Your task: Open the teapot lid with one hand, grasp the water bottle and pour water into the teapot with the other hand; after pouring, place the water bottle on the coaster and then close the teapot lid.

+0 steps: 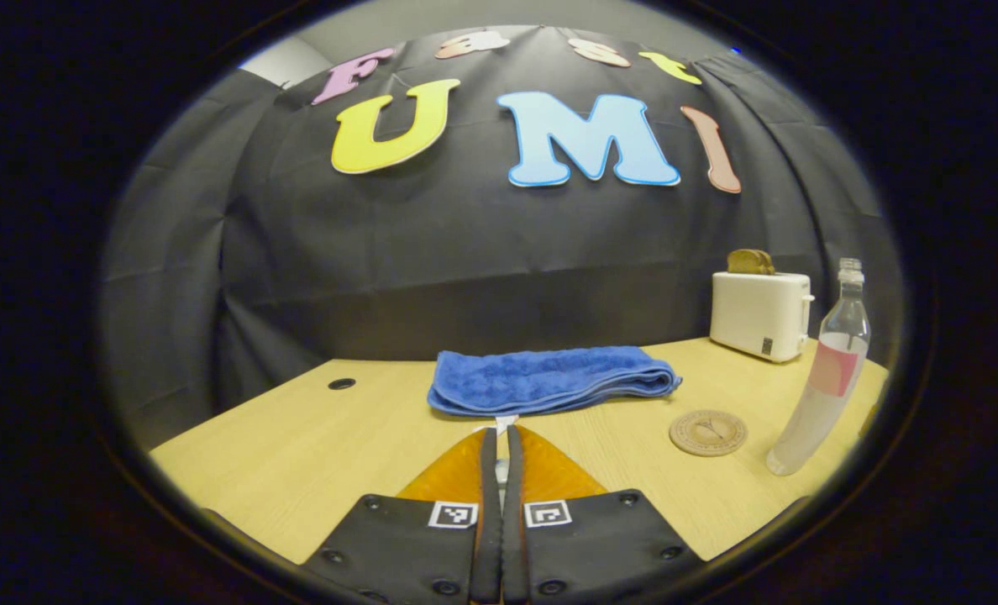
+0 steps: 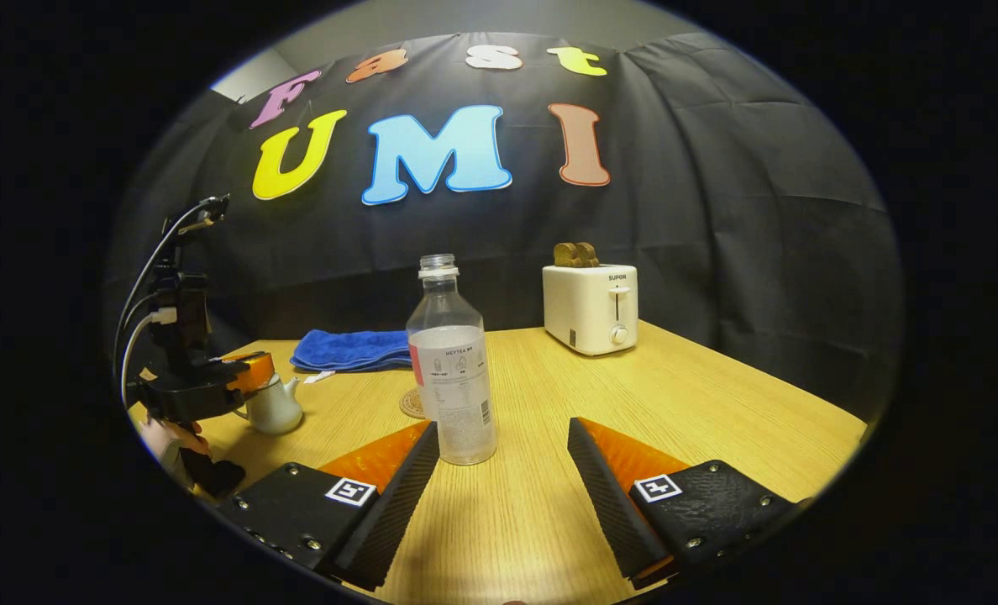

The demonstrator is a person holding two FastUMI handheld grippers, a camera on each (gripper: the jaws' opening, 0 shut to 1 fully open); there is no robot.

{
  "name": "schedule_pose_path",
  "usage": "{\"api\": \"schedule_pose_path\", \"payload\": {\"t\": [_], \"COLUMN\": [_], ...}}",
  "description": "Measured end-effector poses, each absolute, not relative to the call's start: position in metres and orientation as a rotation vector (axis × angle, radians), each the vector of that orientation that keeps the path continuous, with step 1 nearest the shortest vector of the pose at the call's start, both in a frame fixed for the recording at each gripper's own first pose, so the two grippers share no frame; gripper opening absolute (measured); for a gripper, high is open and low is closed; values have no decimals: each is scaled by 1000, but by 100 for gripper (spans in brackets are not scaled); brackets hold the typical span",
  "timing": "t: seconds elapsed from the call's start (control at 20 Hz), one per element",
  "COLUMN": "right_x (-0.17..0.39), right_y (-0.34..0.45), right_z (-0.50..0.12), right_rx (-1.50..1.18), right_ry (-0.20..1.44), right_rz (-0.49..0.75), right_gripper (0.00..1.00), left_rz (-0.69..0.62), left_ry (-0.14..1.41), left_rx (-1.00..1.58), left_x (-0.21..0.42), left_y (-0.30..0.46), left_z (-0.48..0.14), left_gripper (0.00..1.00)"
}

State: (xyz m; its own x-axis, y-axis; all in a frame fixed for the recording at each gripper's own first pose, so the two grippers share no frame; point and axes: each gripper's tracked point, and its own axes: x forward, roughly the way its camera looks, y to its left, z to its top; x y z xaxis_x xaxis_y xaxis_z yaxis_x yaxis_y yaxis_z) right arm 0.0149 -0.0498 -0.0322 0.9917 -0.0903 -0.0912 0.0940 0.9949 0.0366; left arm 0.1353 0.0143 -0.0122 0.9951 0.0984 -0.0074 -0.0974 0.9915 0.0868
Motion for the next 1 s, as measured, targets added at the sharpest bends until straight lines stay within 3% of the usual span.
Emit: {"api": "schedule_pose_path", "payload": {"t": [0.5, 1.0], "right_x": [26, 70], "right_y": [-33, -20], "right_z": [-33, -20], "right_rx": [-4, -53], "right_ry": [101, 103], "right_rz": [-53, -1], "right_gripper": [96, 96], "left_rz": [58, 126], "left_ry": [-66, -11], "left_rx": [49, 72], "left_x": [109, 67], "left_y": [14, 76], "left_z": [27, 14], "left_gripper": [6, 7]}}
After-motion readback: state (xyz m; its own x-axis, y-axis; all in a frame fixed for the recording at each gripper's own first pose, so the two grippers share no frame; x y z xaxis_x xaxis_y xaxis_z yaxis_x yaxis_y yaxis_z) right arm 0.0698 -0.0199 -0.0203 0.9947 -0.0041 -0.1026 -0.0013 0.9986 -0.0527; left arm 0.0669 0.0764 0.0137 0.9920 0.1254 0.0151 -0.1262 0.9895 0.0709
